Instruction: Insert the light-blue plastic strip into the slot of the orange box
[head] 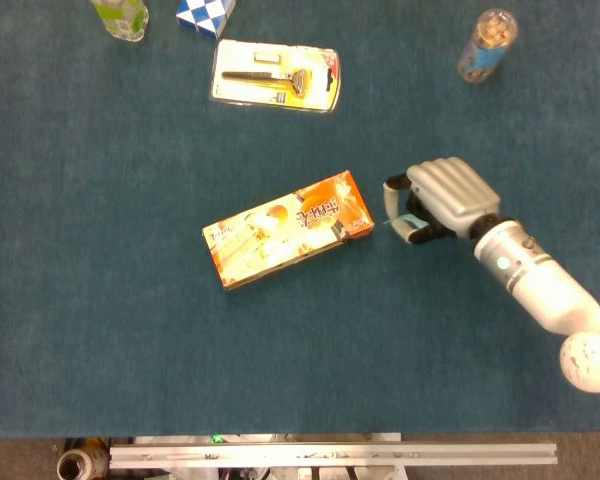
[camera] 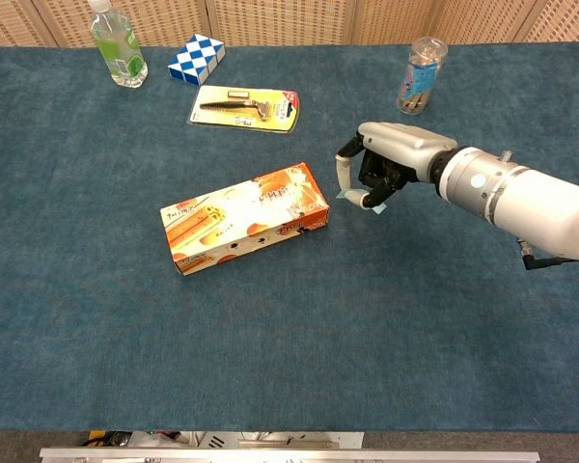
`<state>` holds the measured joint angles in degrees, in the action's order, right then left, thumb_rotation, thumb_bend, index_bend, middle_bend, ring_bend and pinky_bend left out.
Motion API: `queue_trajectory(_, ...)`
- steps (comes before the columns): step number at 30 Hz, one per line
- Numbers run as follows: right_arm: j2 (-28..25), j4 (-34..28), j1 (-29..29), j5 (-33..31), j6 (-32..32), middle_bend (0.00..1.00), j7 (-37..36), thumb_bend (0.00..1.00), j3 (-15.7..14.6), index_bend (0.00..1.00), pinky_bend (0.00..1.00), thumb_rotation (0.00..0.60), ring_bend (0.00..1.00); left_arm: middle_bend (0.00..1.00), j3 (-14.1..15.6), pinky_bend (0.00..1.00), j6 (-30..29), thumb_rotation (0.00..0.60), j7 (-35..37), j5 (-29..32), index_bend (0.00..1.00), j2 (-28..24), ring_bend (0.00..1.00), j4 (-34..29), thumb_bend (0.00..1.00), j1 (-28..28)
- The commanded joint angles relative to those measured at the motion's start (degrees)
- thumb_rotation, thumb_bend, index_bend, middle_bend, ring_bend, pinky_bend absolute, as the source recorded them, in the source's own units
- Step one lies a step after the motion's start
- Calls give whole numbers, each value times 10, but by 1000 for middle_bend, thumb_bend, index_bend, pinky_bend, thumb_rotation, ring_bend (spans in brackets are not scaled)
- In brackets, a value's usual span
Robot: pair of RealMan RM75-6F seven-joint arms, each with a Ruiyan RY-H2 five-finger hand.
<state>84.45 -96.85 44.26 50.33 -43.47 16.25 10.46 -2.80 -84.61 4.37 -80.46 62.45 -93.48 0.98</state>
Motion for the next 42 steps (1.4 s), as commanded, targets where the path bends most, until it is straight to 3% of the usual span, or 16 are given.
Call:
queue_trajectory(1,1,-4,13,-19,34,1000,-47,388,22,622,1000,600,1000,268,1,296,-3,600,-1,-1,83,-1,289,-2,348,-2)
queue_trajectory(11,43,31,40,-46,57,1000,-120,388,48,622,1000,600,1000,268,4,296,-10,600,-1,-4,82,-4,289,-7,348,-8)
queue_trajectory(25,90,86,86,-138,99,1000,-202,392,80,622,1000,600,1000,268,3,296,-10,600,6,-2,83,-7,289,-3,347,-11)
queue_trajectory(42,119,120,127,-208,110,1000,-240,392,90,580,1000,600,1000,267,2,296,-2,600,15,-1,82,-3,289,6,347,-8)
